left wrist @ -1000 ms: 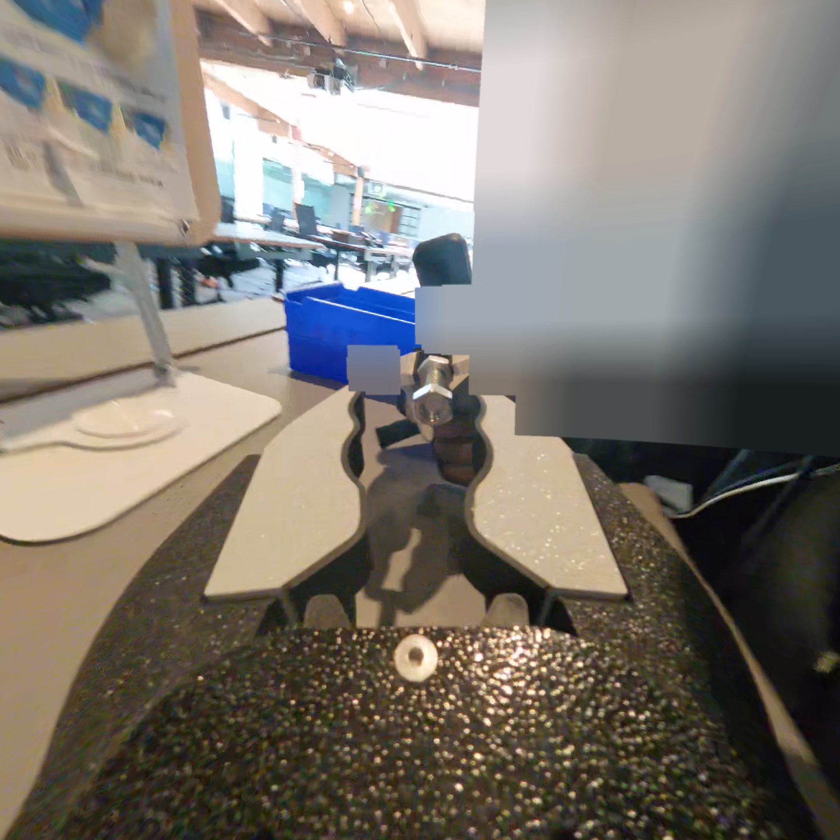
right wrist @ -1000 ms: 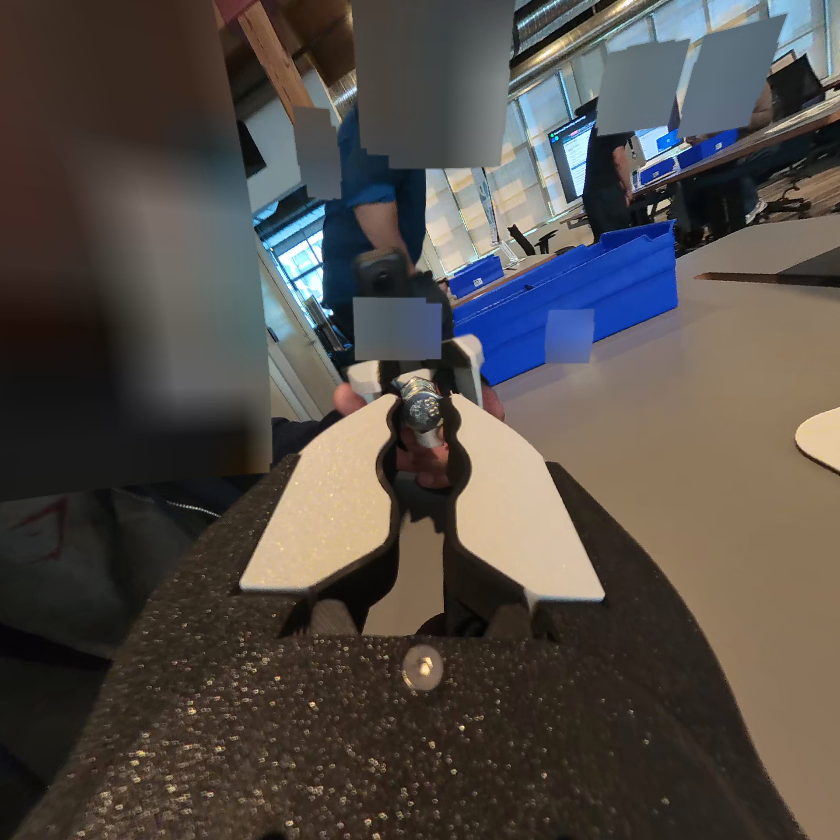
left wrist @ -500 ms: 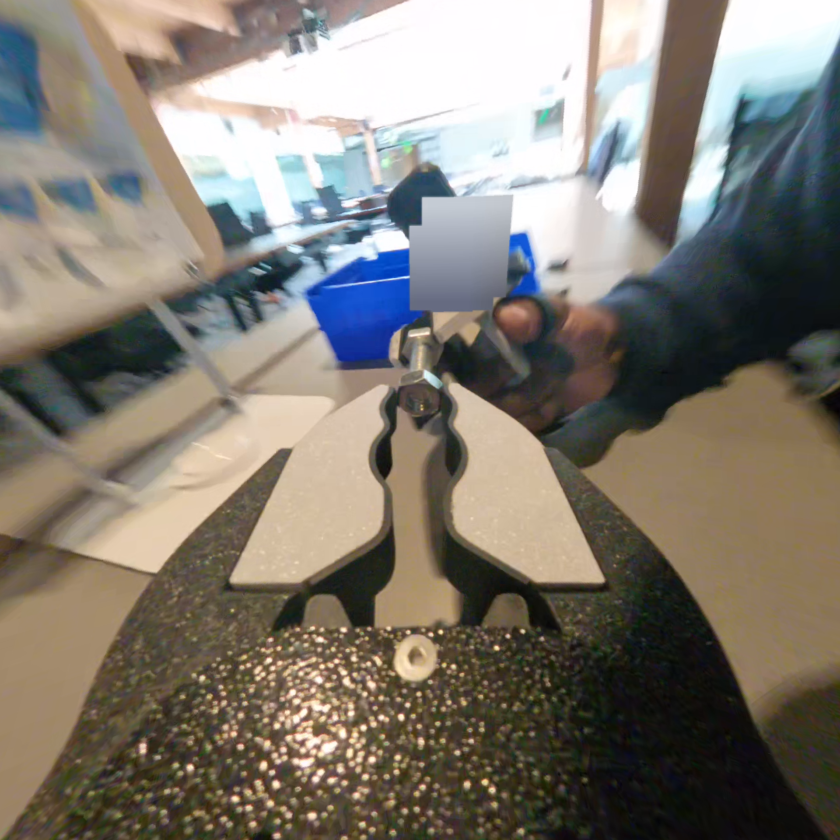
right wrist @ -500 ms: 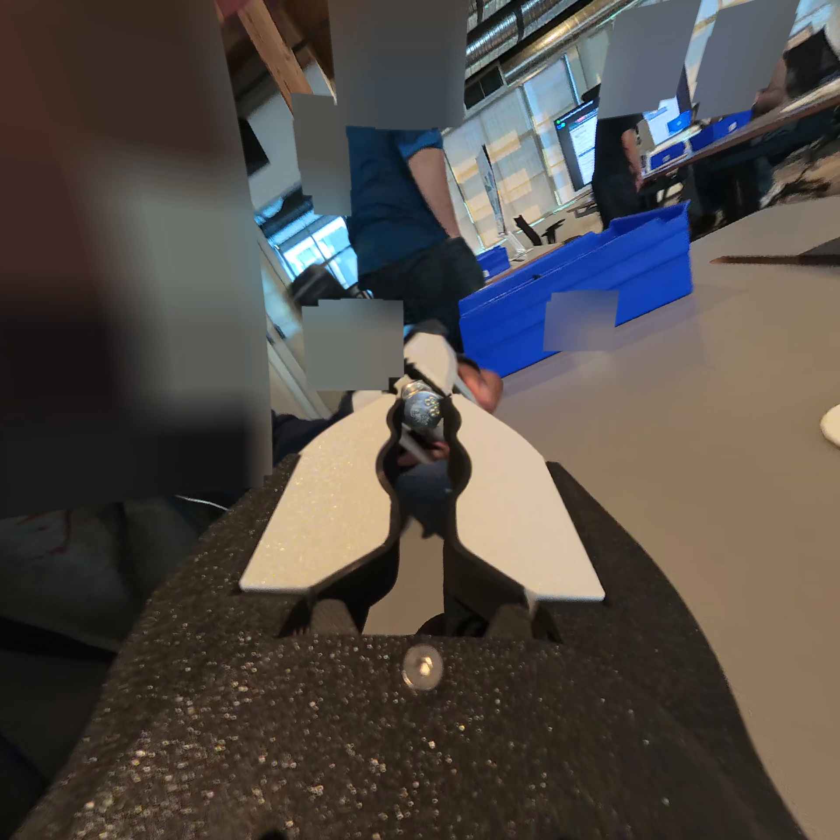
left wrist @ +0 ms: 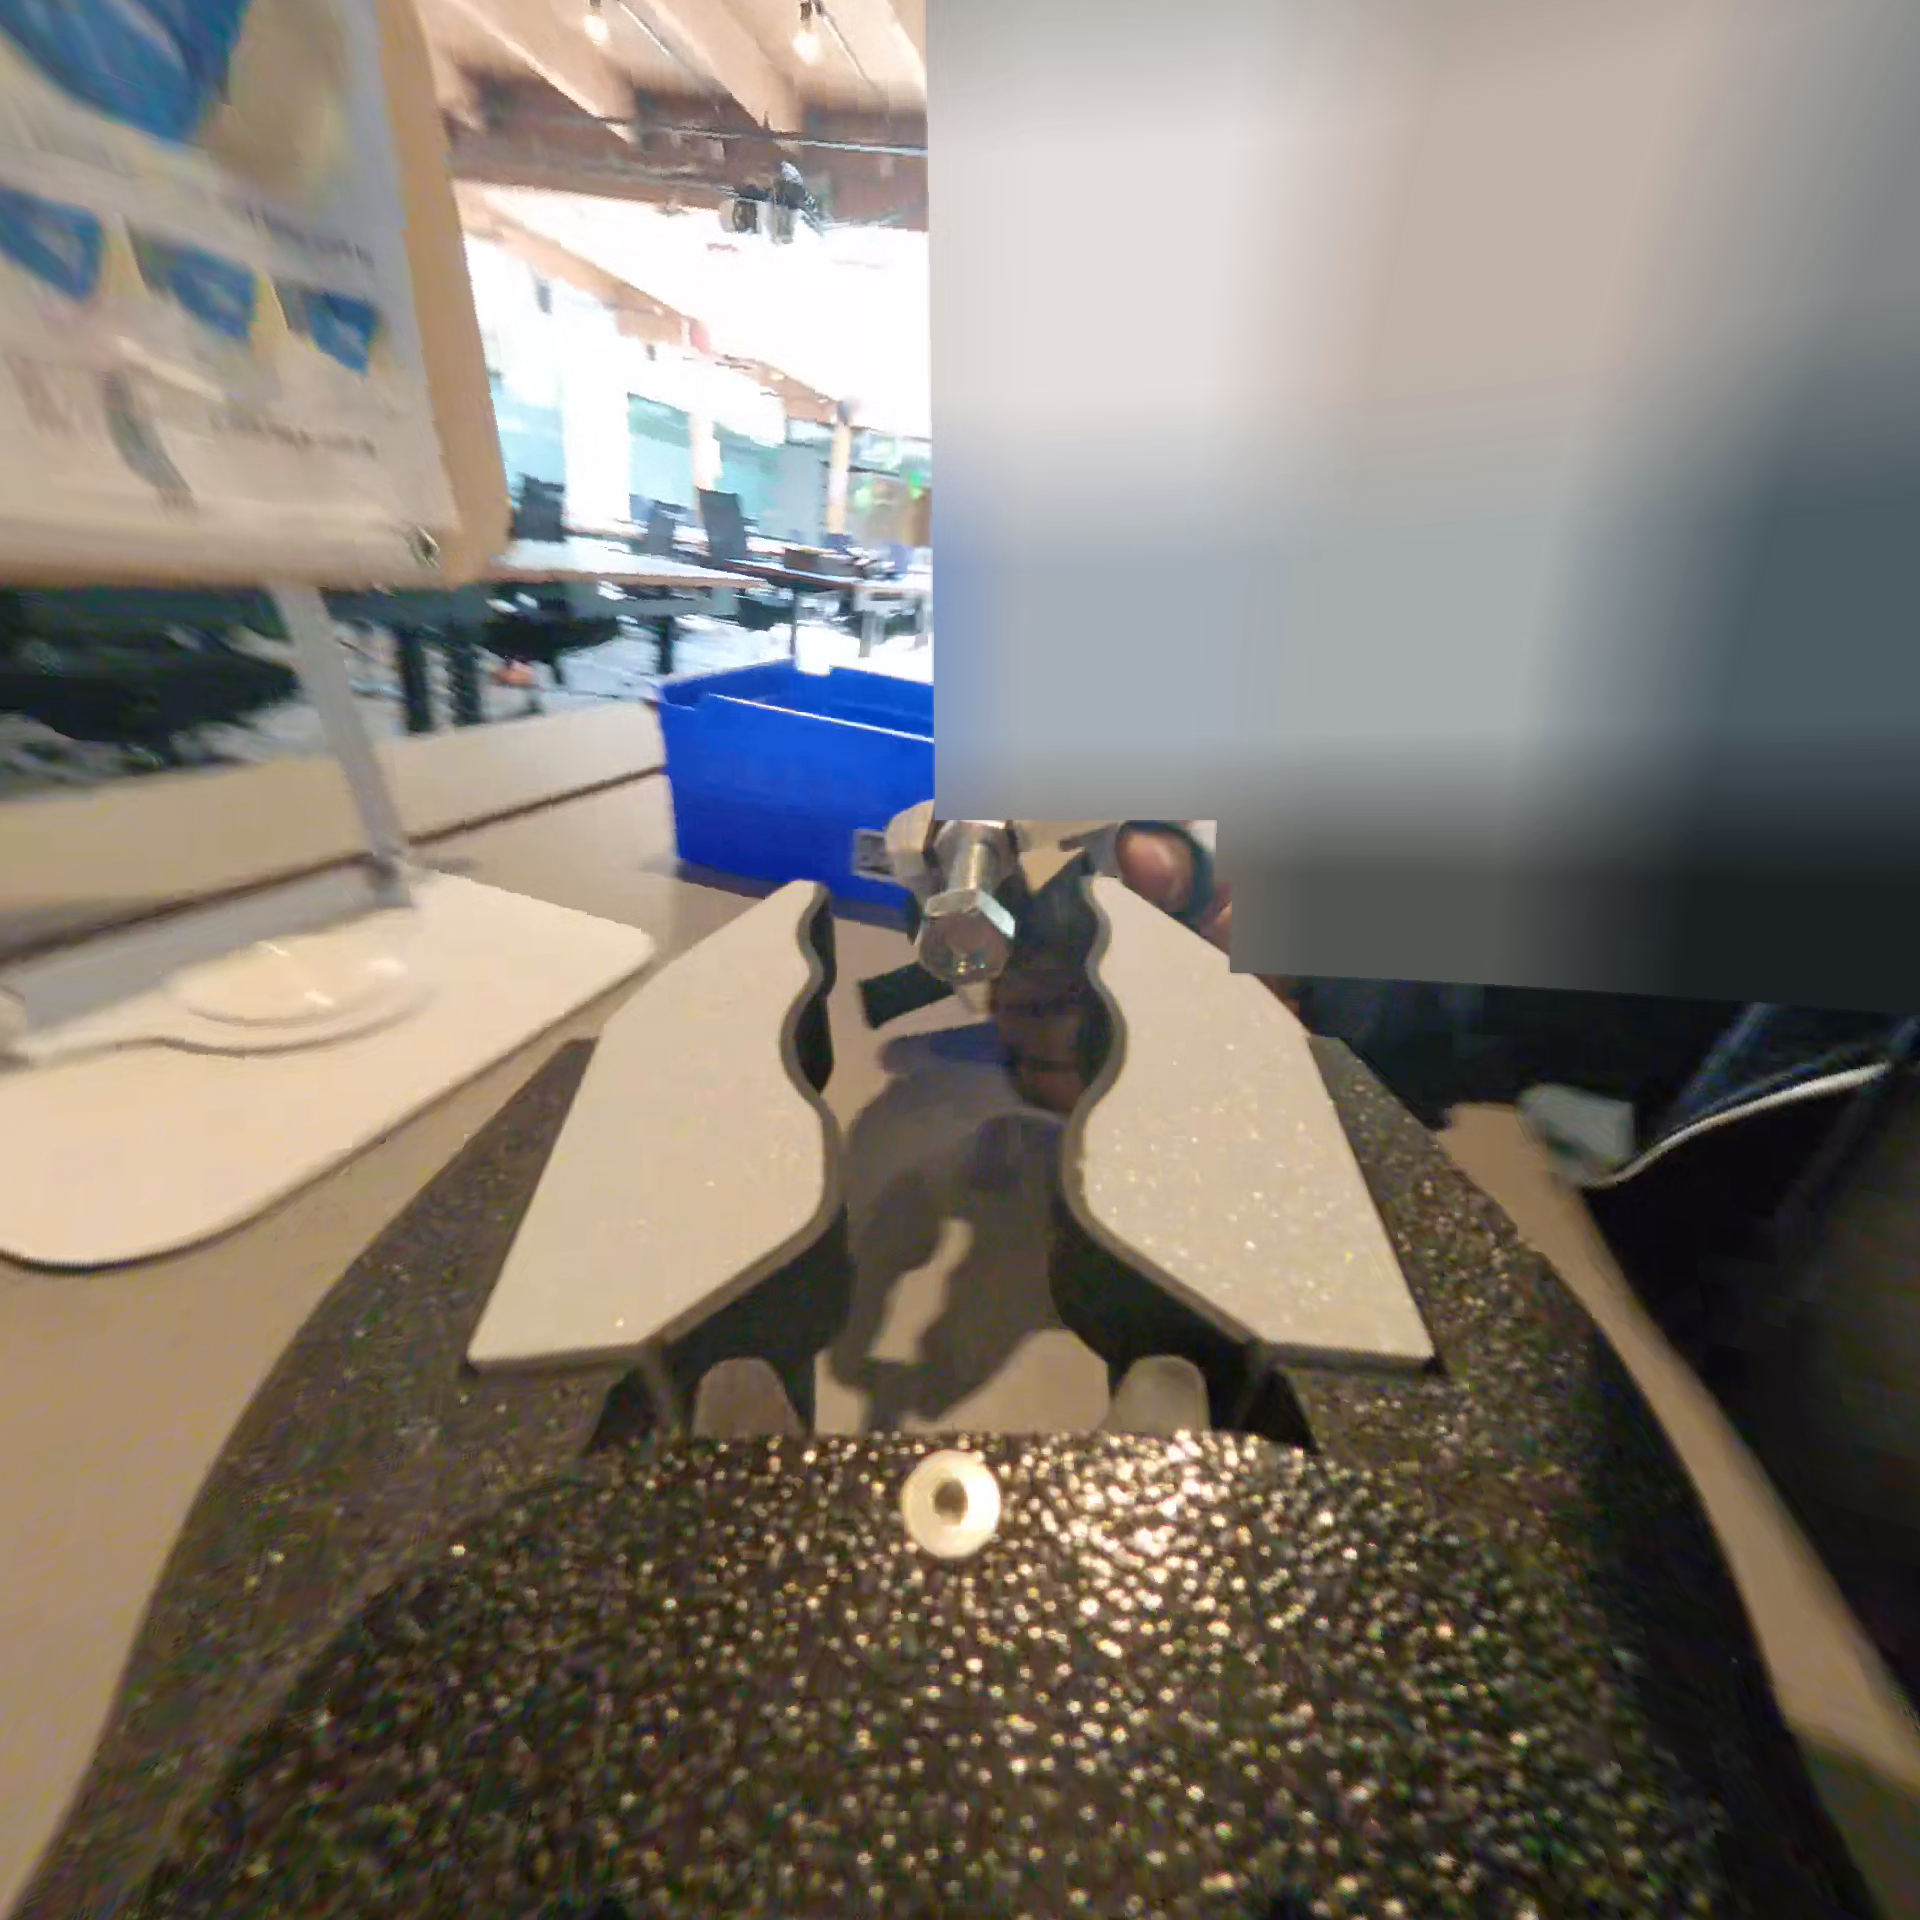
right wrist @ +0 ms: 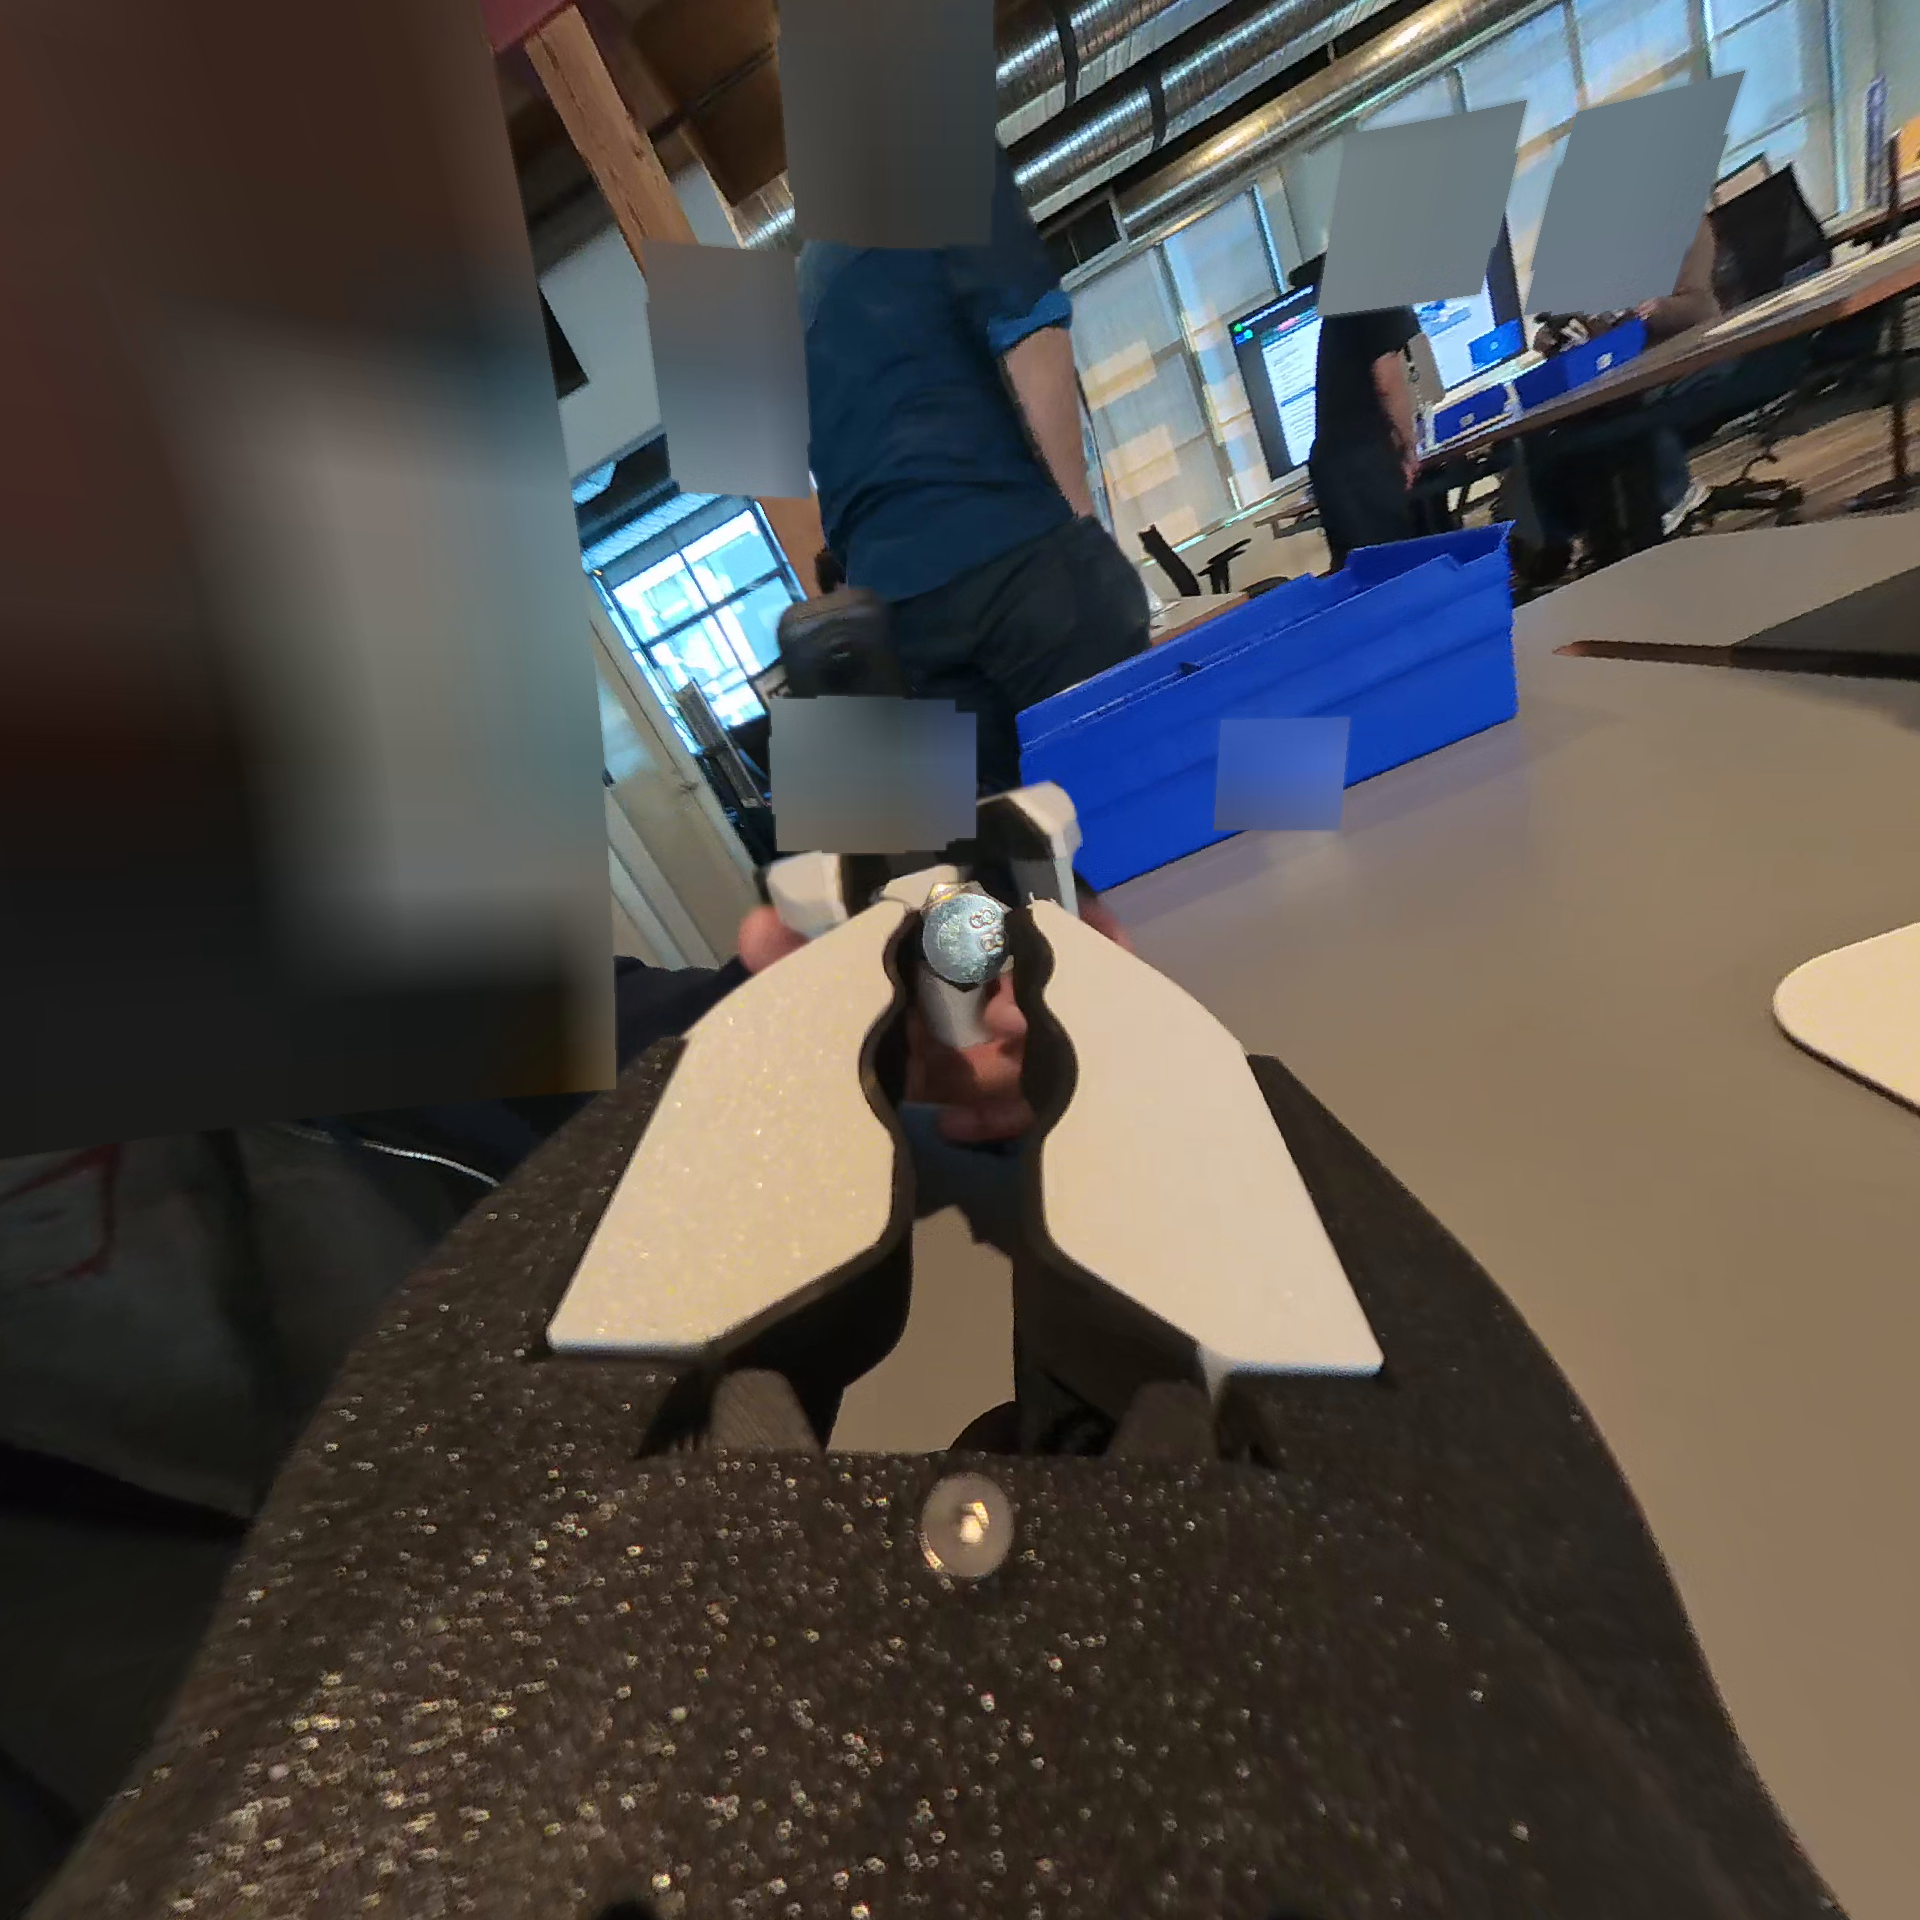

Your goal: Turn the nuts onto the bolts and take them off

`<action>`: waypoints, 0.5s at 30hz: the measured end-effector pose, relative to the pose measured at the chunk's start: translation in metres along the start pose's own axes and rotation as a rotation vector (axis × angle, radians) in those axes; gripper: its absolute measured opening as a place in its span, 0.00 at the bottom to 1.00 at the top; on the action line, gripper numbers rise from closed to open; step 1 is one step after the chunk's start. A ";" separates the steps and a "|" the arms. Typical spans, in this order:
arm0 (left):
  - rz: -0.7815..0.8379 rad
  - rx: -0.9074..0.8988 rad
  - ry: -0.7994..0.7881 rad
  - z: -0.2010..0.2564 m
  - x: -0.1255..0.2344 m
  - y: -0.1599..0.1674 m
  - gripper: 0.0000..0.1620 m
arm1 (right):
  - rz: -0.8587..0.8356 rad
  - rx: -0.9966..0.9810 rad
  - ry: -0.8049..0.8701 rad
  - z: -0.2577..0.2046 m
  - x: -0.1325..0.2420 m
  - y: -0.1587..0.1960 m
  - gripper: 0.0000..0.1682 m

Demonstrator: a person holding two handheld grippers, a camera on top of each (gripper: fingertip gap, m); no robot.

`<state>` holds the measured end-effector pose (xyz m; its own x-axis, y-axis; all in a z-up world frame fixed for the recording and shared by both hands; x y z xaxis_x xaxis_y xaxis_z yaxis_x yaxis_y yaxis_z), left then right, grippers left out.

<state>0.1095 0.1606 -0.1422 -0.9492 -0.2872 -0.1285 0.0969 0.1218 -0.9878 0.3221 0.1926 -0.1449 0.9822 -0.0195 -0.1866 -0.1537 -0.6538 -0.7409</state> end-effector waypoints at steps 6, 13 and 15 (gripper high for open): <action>0.020 0.411 0.133 -0.009 -0.003 0.014 0.25 | -0.022 0.092 0.046 -0.004 0.000 -0.001 0.09; 0.070 0.660 0.236 -0.011 -0.006 0.026 0.13 | -0.050 0.174 0.069 -0.009 -0.003 0.000 0.09; 0.059 0.633 0.234 -0.010 -0.006 0.025 0.10 | -0.053 0.176 0.069 -0.009 -0.003 0.000 0.09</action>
<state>0.1142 0.1749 -0.1657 -0.9699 -0.0746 -0.2317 0.2392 -0.4696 -0.8499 0.3196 0.1859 -0.1385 0.9936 -0.0445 -0.1042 -0.1123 -0.5129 -0.8511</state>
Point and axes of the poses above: each gripper's, where its closed fingertips meet, x back along the fingers, y out of its underside, z = x × y across the jaws, the point moved 10 cm from there along x, back along the fingers, and after that the axes turned 15 degrees about -x, right-handed, at the moved point
